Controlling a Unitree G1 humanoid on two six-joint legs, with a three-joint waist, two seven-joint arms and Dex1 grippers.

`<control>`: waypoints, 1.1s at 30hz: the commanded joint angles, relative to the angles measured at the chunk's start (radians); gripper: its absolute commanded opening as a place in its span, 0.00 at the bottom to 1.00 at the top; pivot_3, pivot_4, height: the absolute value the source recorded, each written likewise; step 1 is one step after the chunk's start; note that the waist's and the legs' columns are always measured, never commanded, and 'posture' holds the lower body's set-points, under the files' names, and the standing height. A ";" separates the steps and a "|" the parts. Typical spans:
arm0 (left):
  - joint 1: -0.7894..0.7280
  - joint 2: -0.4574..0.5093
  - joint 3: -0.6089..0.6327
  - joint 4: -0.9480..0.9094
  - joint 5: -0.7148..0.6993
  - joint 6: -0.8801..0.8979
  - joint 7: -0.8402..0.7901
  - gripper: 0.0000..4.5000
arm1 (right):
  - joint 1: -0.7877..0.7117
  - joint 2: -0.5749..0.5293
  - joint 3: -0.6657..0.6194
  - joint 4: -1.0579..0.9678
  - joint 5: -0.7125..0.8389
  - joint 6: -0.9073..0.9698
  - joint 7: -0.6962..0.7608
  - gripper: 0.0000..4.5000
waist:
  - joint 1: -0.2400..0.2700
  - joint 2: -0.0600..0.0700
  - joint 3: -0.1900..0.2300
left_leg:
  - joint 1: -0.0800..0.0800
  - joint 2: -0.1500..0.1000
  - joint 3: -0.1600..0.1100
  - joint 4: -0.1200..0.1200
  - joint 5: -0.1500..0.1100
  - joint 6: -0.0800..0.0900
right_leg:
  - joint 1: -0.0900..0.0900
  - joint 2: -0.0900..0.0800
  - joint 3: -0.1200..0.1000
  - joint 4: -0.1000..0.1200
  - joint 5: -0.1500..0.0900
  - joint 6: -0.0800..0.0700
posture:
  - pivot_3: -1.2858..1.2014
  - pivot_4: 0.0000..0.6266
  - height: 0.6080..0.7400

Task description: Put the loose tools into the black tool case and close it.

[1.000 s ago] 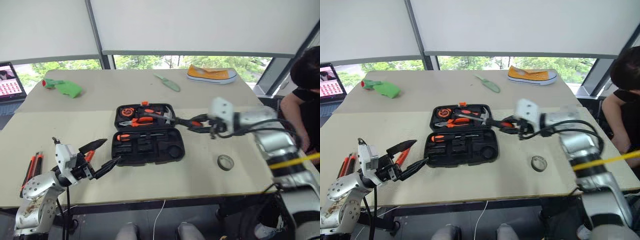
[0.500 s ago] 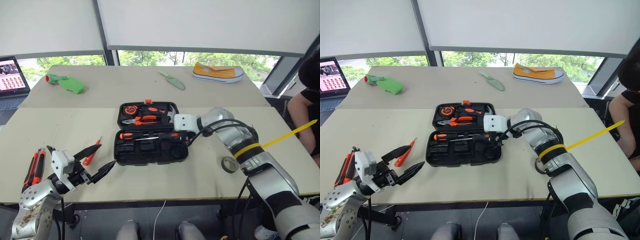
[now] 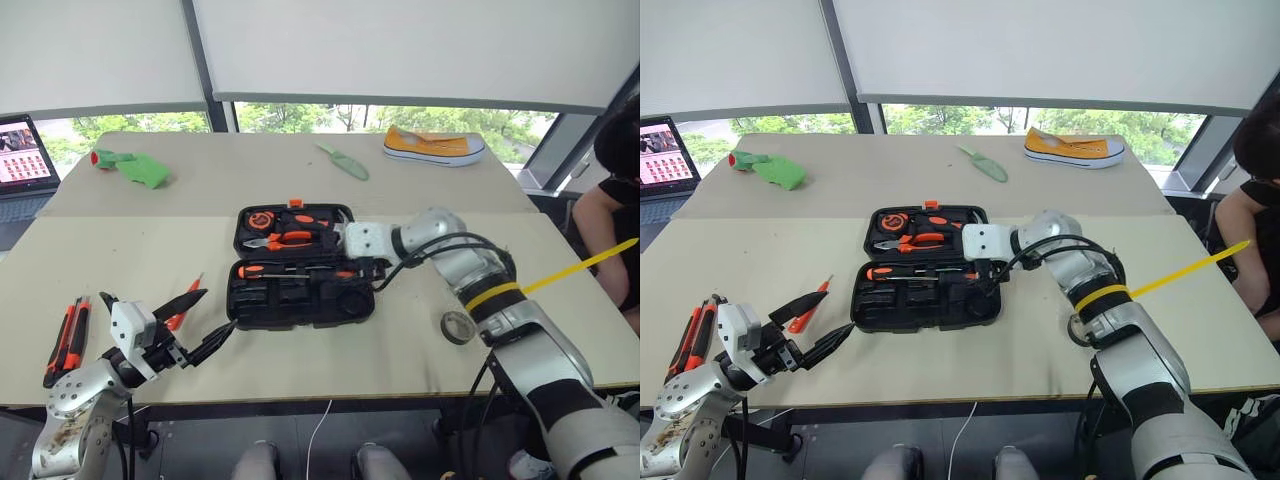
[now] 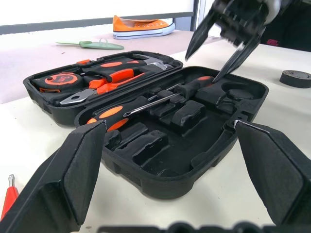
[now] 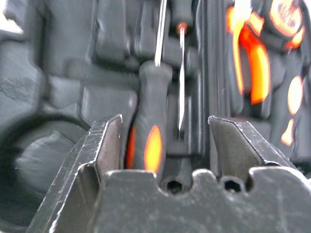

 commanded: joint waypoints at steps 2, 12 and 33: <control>-0.002 -0.005 0.011 -0.017 0.004 -0.030 0.008 1.00 | -0.048 0.044 -0.116 0.000 0.143 0.107 0.037 0.70 | -0.002 0.000 0.000 | 0.000 0.000 0.000 0.000 0.000 0.000 | 0.000 0.000 0.000 0.000 0.000 0.000 | 0.52 0.24 1.00; -0.011 -0.009 0.002 -0.019 0.023 -0.027 0.028 1.00 | -0.003 0.230 -0.099 0.248 0.042 0.061 -0.205 0.02 | -0.001 0.000 0.000 | 0.001 0.001 0.000 0.000 0.001 -0.001 | 0.000 0.001 0.000 0.001 0.001 -0.001 | 0.52 0.24 1.00; 0.038 0.016 0.117 -0.017 0.002 0.034 0.127 1.00 | 0.091 0.238 -0.116 0.192 0.045 -0.063 -0.174 0.07 | -0.011 -0.004 -0.003 | 0.009 0.004 0.001 0.000 0.002 -0.003 | 0.003 0.003 0.000 0.007 -0.001 -0.005 | 0.52 0.24 1.00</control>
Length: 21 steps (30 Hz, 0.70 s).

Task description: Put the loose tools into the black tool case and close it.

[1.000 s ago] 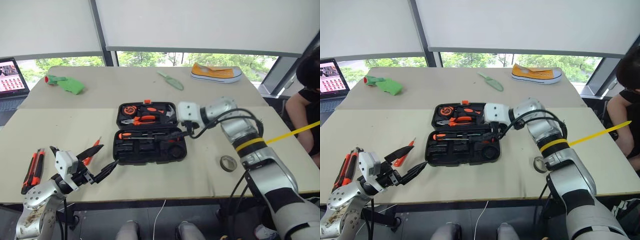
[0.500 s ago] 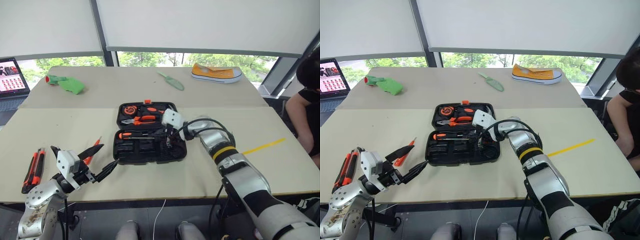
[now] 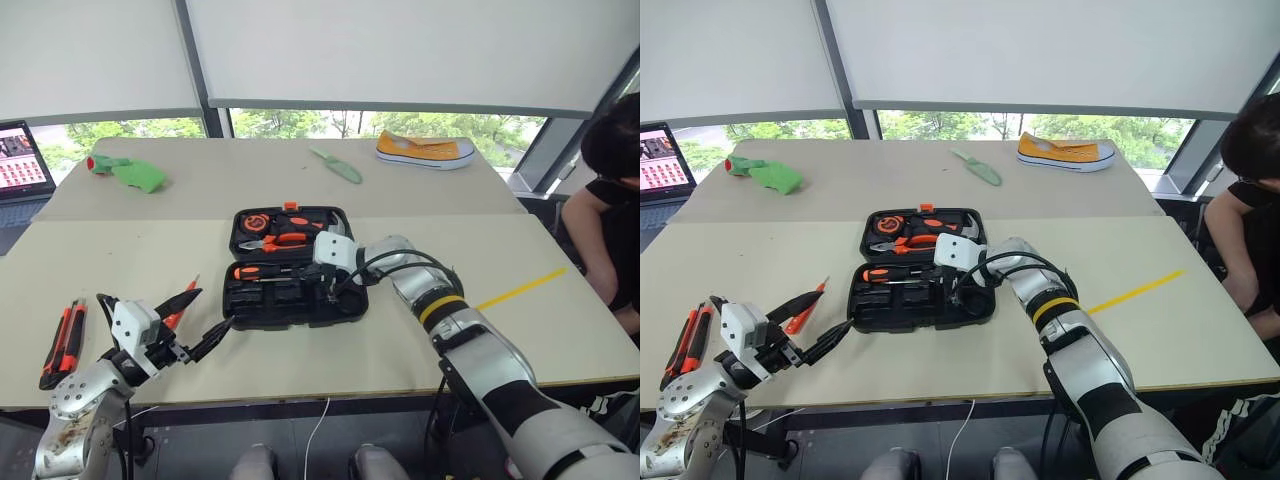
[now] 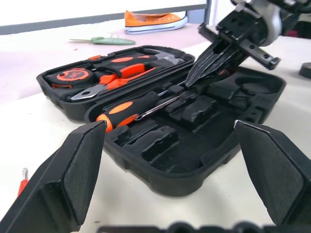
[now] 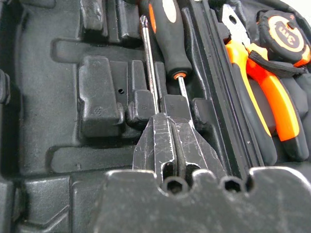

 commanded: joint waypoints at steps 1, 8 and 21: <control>0.053 0.033 0.125 -0.013 -0.042 0.017 0.028 1.00 | 0.091 -0.048 -0.092 -0.199 0.160 0.031 0.143 0.14 | -0.002 0.000 0.000 | 0.000 0.000 0.000 -0.001 0.000 0.000 | 0.000 0.000 0.000 0.000 0.000 0.000 | 0.52 0.24 1.00; 0.268 0.034 0.364 0.010 -0.052 -0.005 0.048 1.00 | 0.402 -0.198 -0.237 -0.740 0.418 0.118 0.225 0.61 | -0.001 0.000 0.001 | -0.004 0.000 0.001 -0.007 0.000 0.000 | -0.003 -0.001 0.000 -0.006 -0.001 0.001 | 0.52 0.24 1.00; 0.500 -0.030 0.517 -0.044 -0.090 0.041 0.096 1.00 | 0.785 -0.378 -0.471 -1.012 0.593 0.136 0.159 0.99 | 0.011 -0.007 0.003 | 0.003 0.001 0.004 -0.007 -0.006 -0.009 | -0.003 -0.003 -0.002 -0.007 -0.010 -0.007 | 0.52 0.24 1.00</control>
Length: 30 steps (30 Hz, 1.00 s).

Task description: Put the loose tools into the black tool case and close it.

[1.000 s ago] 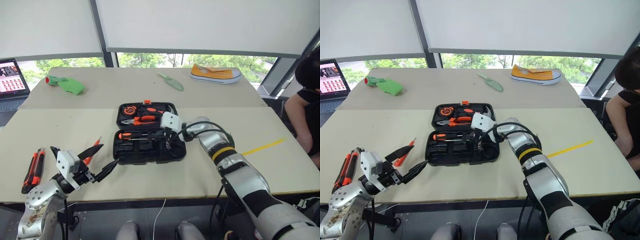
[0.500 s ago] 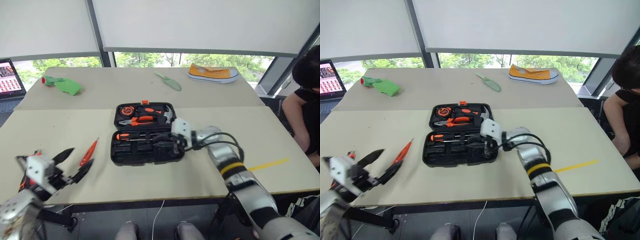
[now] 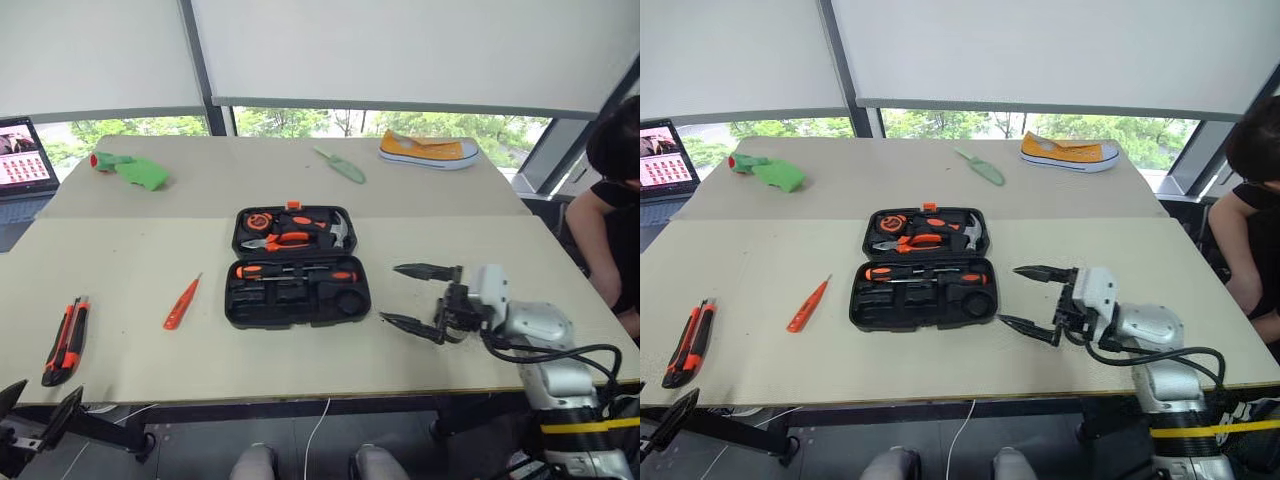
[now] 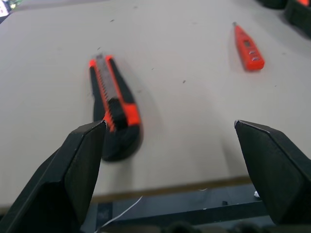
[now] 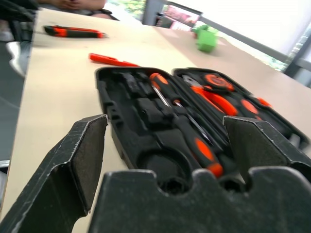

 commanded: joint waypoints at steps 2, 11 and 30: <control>-0.037 0.067 0.001 -0.117 -0.068 0.110 0.037 1.00 | 0.015 -0.030 -0.049 -0.054 0.044 -0.014 -0.005 0.99 | 0.001 -0.006 0.000 | 0.003 0.000 0.000 0.000 -0.001 -0.002 | 0.001 0.000 0.000 0.000 -0.001 0.001 | 0.52 0.24 1.00; -0.411 0.295 -0.240 -0.240 -0.166 0.743 0.383 1.00 | -0.052 -0.048 0.004 -0.136 0.076 0.039 0.003 0.99 | 0.001 -0.005 0.001 | 0.002 0.000 0.000 0.001 0.001 -0.001 | 0.006 0.001 0.000 0.002 0.006 0.005 | 0.52 0.24 1.00; -0.681 0.225 -0.508 -0.038 -0.003 0.876 0.417 0.24 | -0.016 -0.062 0.000 -0.195 0.068 0.048 -0.057 1.00 | 0.005 -0.005 0.001 | 0.002 -0.002 -0.001 -0.003 0.006 0.006 | 0.005 0.001 0.001 0.001 0.007 0.004 | 0.52 0.24 1.00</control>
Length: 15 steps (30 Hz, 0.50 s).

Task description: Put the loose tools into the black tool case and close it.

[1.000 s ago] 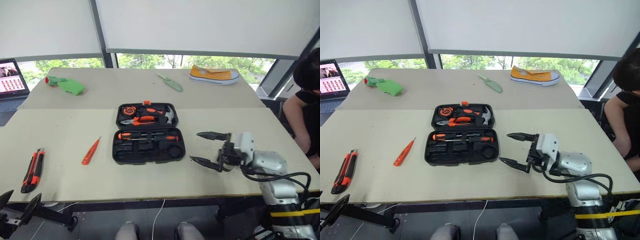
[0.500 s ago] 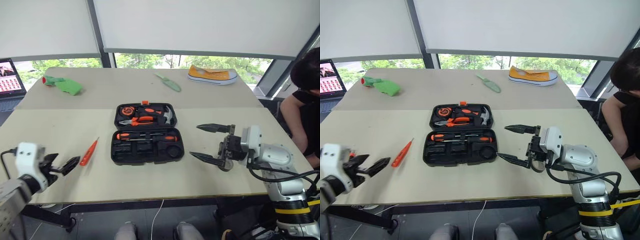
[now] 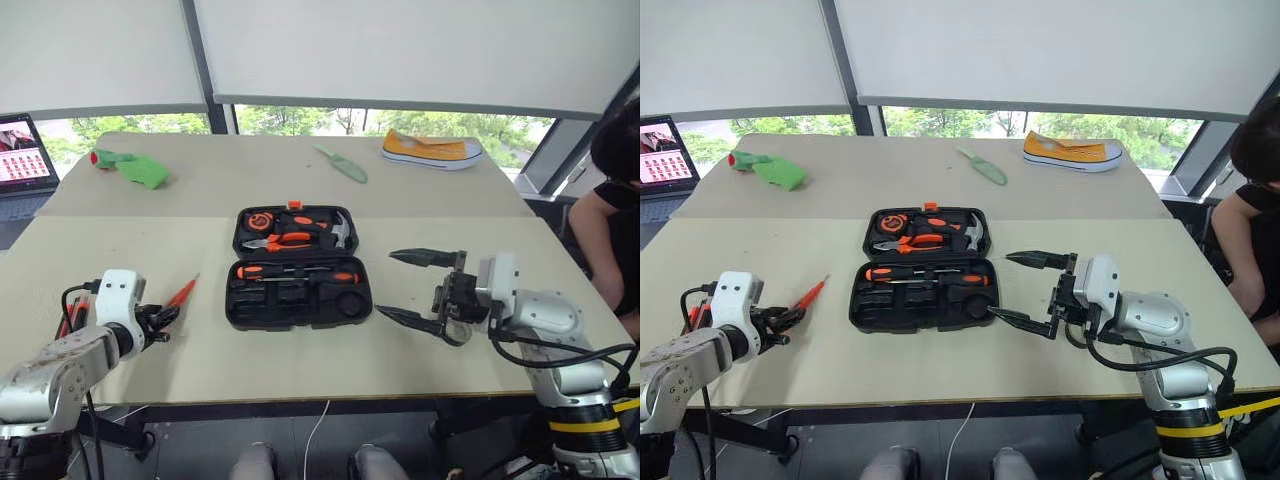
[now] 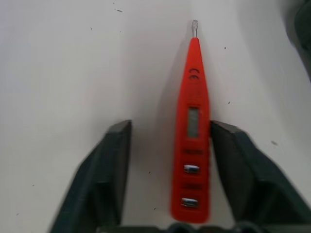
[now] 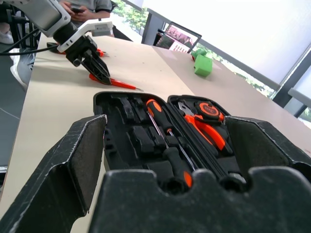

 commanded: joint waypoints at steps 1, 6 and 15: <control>0.036 -0.010 -0.017 0.019 0.012 -0.025 -0.065 0.18 | 0.011 -0.019 -0.035 -0.045 0.024 0.005 -0.015 1.00 | 0.000 0.000 0.000 | 0.000 0.000 0.000 0.000 0.000 0.000 | 0.000 0.000 0.000 0.000 0.000 0.000 | 0.52 0.24 1.00; 0.020 0.014 0.031 0.082 0.043 -0.185 -0.179 0.11 | 0.037 -0.029 -0.042 -0.051 0.023 0.001 -0.023 1.00 | 0.001 0.000 0.000 | 0.000 0.000 0.000 0.000 0.000 0.000 | 0.000 0.000 0.000 0.000 0.000 0.000 | 0.52 0.24 1.00; -0.330 0.137 -0.232 0.325 0.141 -0.579 -0.808 0.11 | 0.064 -0.073 -0.073 -0.053 0.030 0.053 -0.053 1.00 | 0.024 -0.002 0.001 | -0.006 0.000 -0.001 0.002 0.002 -0.003 | -0.003 0.000 -0.002 -0.002 0.001 0.001 | 0.52 0.24 1.00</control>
